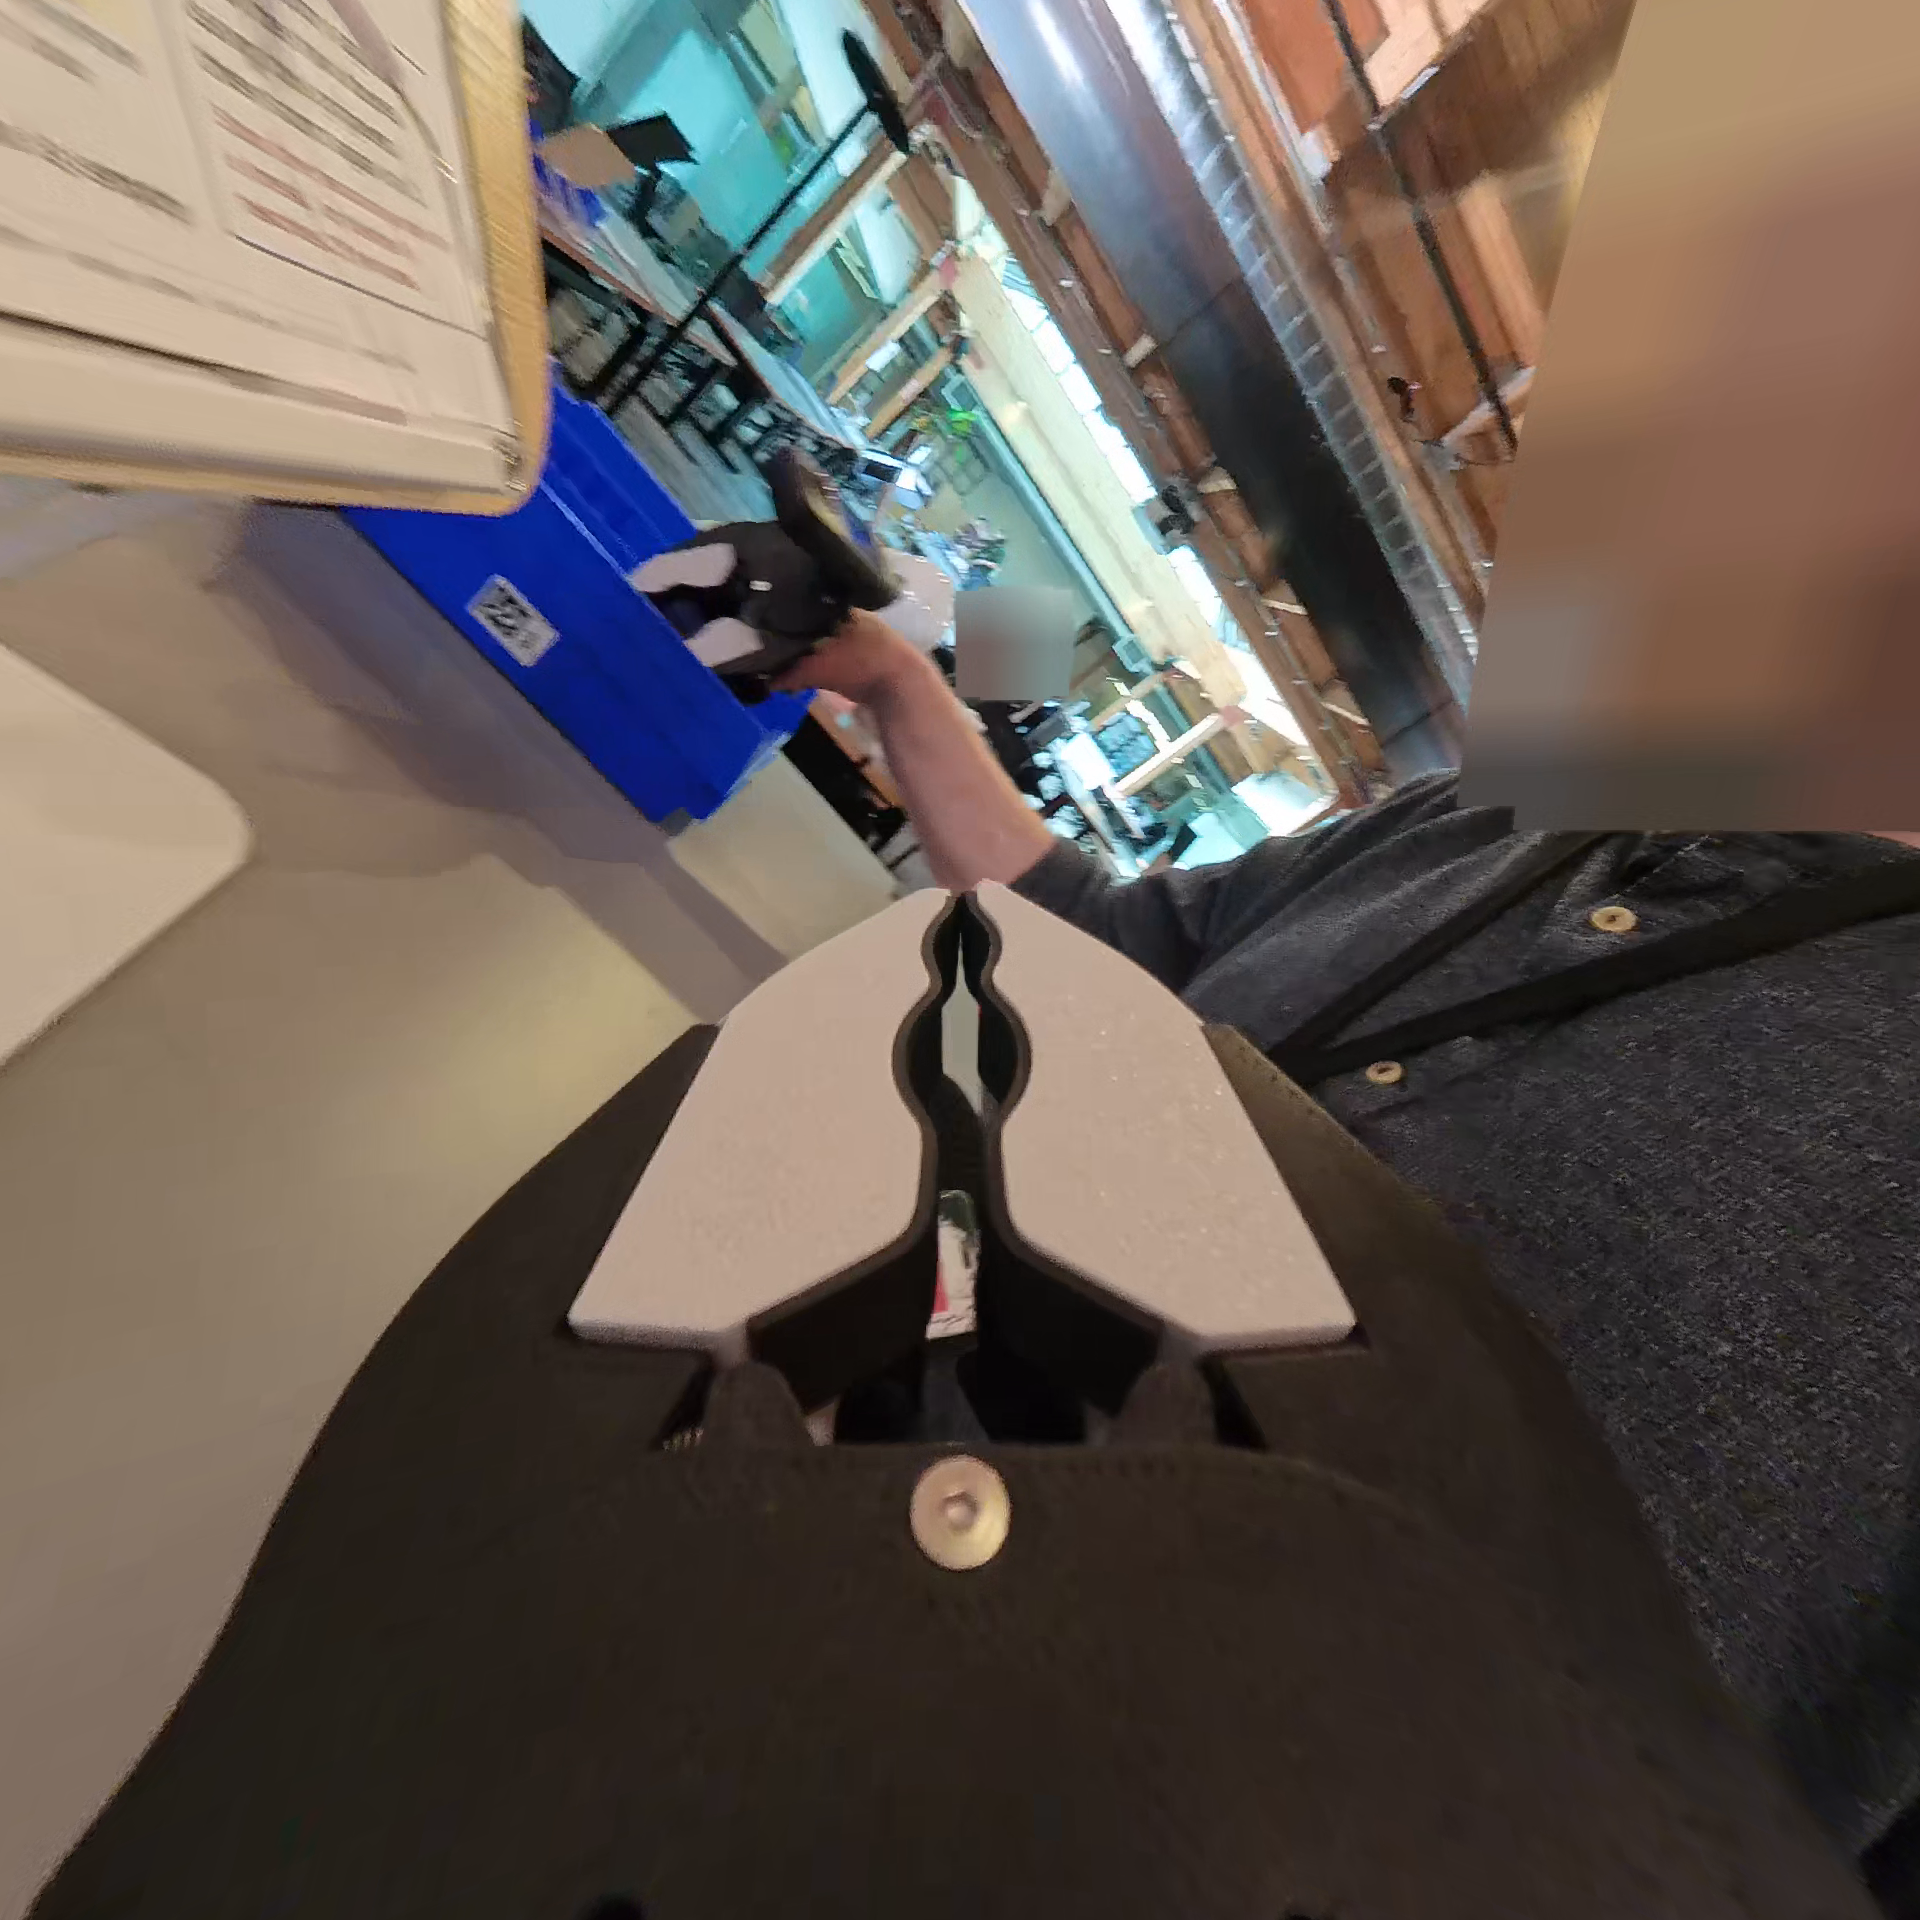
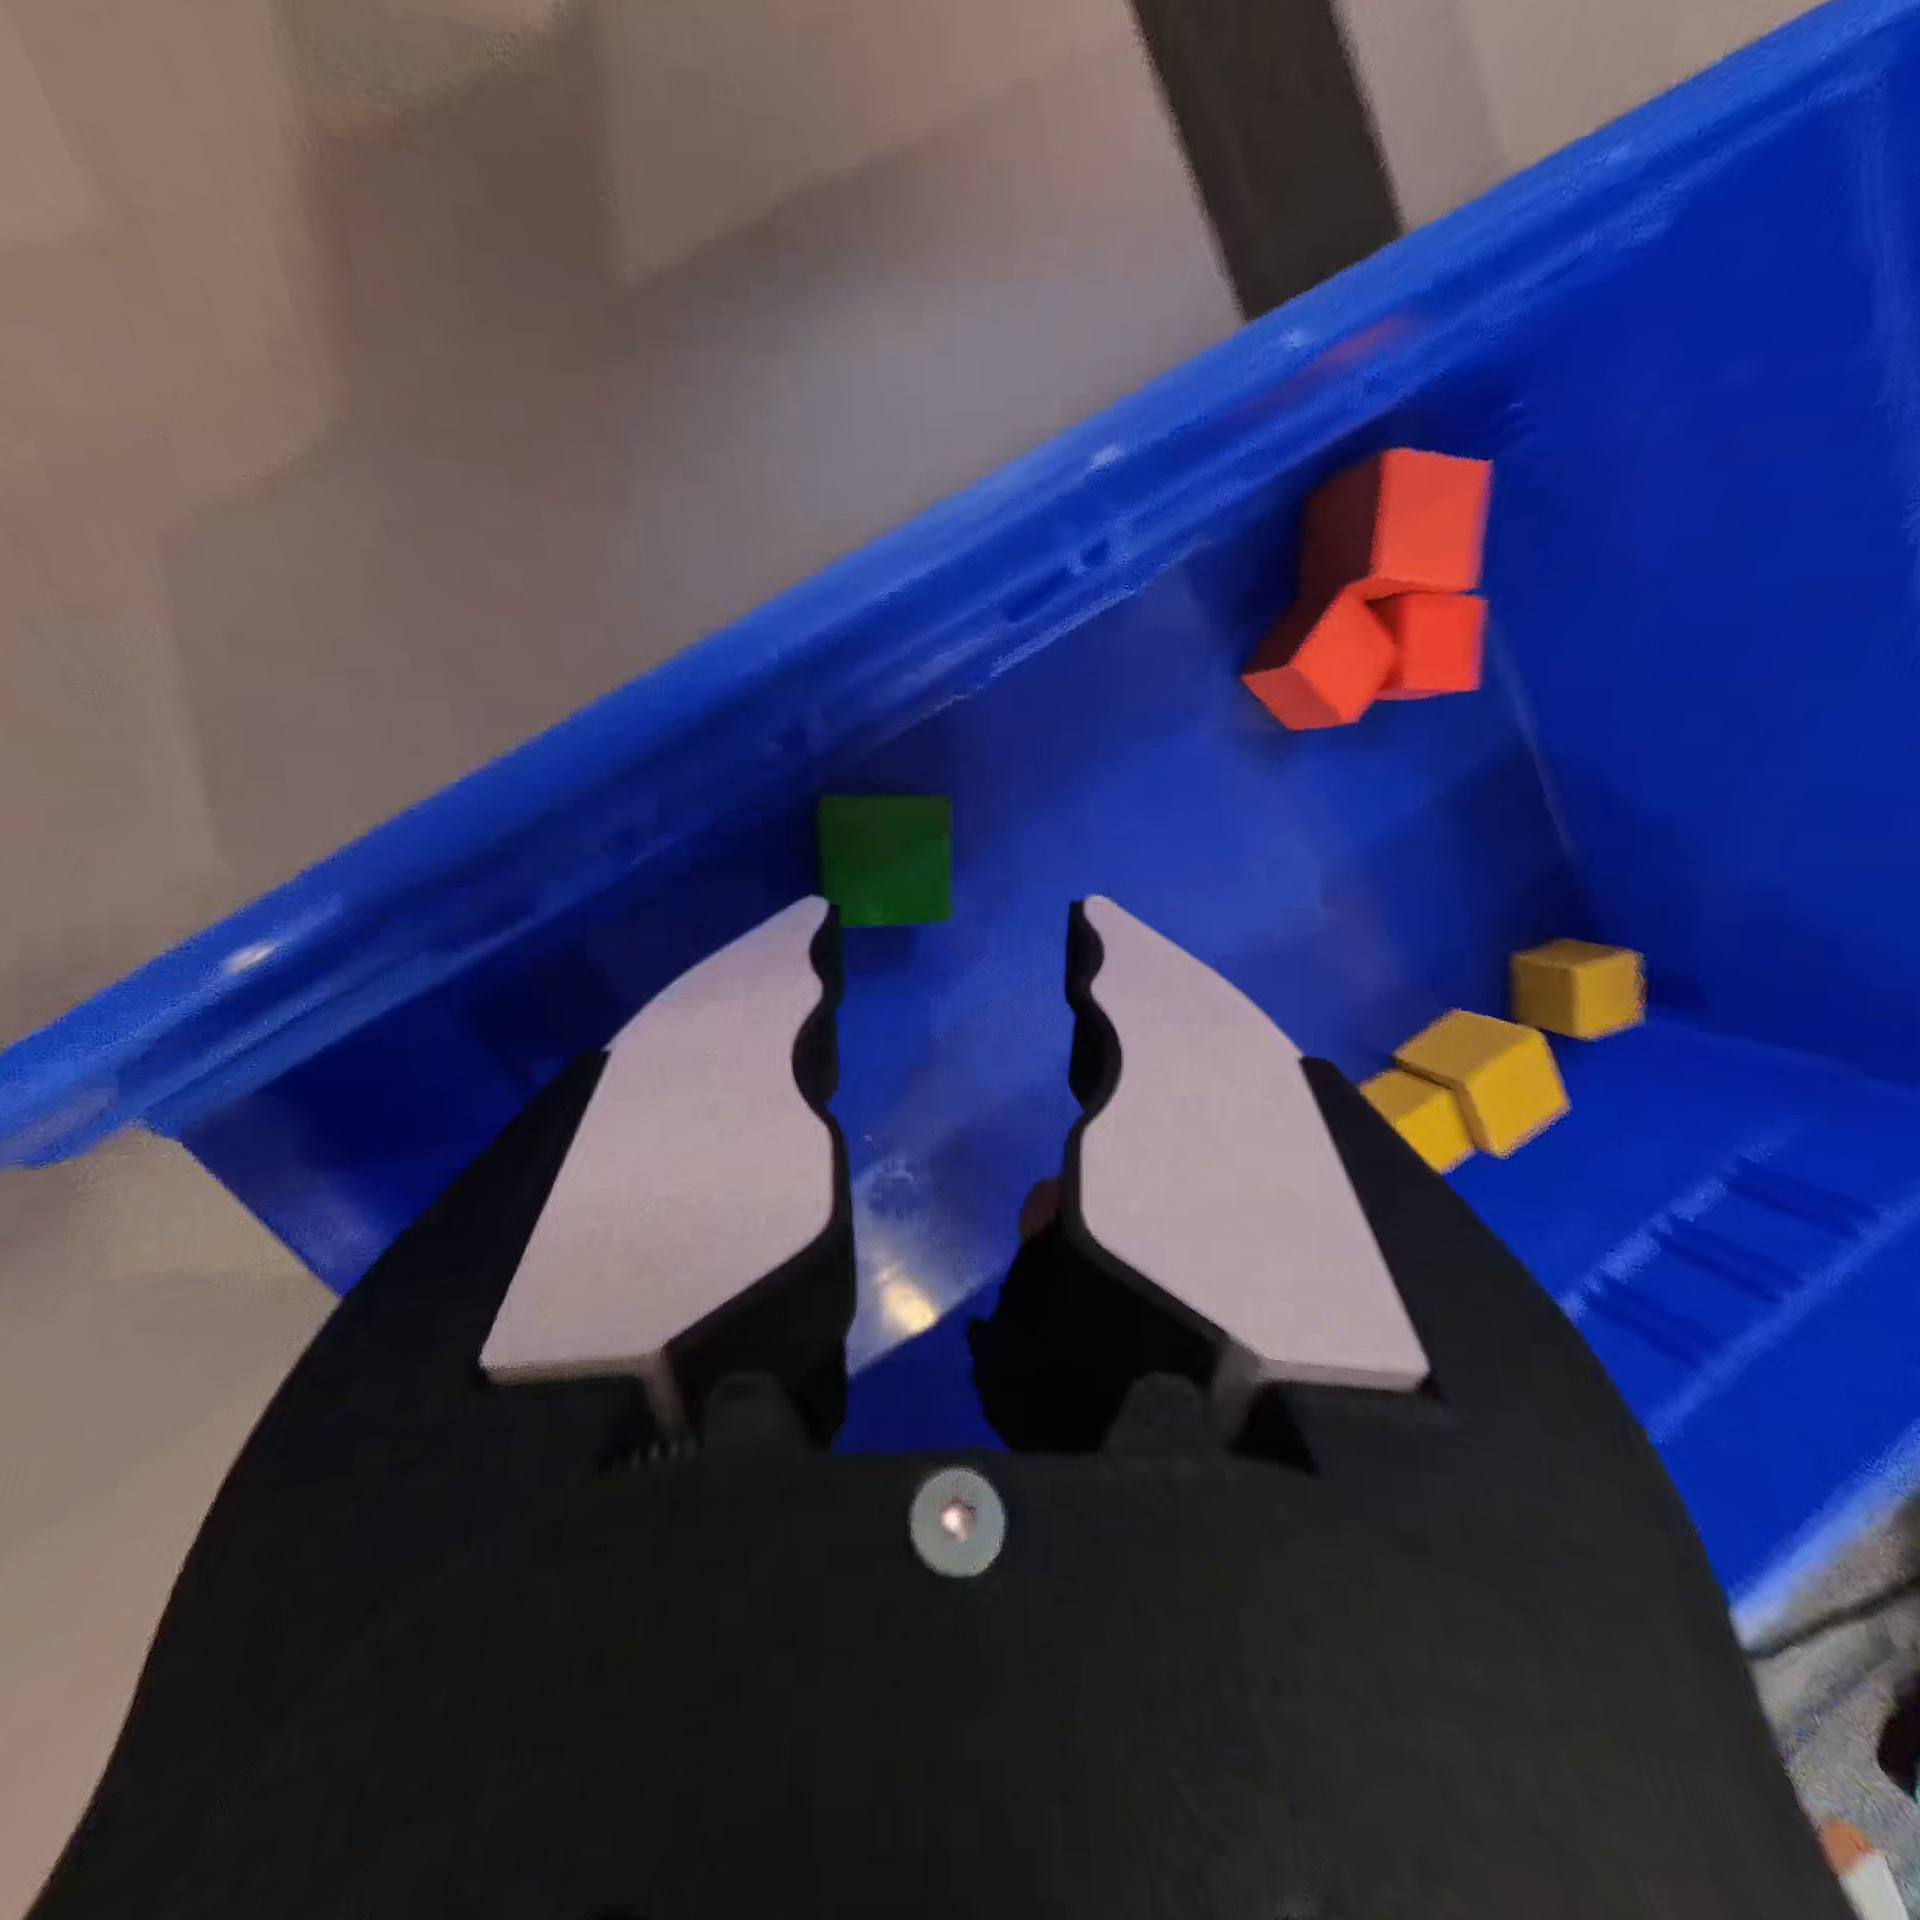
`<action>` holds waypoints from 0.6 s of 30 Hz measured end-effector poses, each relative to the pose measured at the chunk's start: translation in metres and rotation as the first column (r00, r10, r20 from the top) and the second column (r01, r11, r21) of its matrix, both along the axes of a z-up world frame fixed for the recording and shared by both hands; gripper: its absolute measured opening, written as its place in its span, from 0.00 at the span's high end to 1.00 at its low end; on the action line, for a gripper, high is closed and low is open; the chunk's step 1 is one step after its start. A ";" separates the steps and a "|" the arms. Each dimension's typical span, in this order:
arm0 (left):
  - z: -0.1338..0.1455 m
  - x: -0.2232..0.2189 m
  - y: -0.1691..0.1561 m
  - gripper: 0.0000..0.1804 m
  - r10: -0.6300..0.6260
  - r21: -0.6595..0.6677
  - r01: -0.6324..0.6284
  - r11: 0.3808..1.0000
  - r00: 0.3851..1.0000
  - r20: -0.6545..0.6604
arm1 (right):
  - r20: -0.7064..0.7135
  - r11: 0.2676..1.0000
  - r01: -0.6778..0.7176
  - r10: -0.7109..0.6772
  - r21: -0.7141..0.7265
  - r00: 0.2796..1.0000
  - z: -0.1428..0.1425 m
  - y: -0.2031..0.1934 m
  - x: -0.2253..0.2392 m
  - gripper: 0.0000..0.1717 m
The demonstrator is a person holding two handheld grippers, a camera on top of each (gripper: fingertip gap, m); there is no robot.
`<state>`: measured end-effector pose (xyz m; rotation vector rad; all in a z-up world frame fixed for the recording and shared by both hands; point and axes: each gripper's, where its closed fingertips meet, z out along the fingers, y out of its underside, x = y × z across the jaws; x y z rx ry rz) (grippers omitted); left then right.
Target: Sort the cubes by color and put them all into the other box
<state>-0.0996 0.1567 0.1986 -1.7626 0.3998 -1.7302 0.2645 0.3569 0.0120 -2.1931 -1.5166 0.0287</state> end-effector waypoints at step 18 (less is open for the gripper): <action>-0.149 -0.324 0.139 0.77 0.379 0.062 -0.622 0.780 0.391 -0.839 | -0.225 0.913 0.052 0.044 0.404 0.973 0.139 -0.063 -0.063 0.89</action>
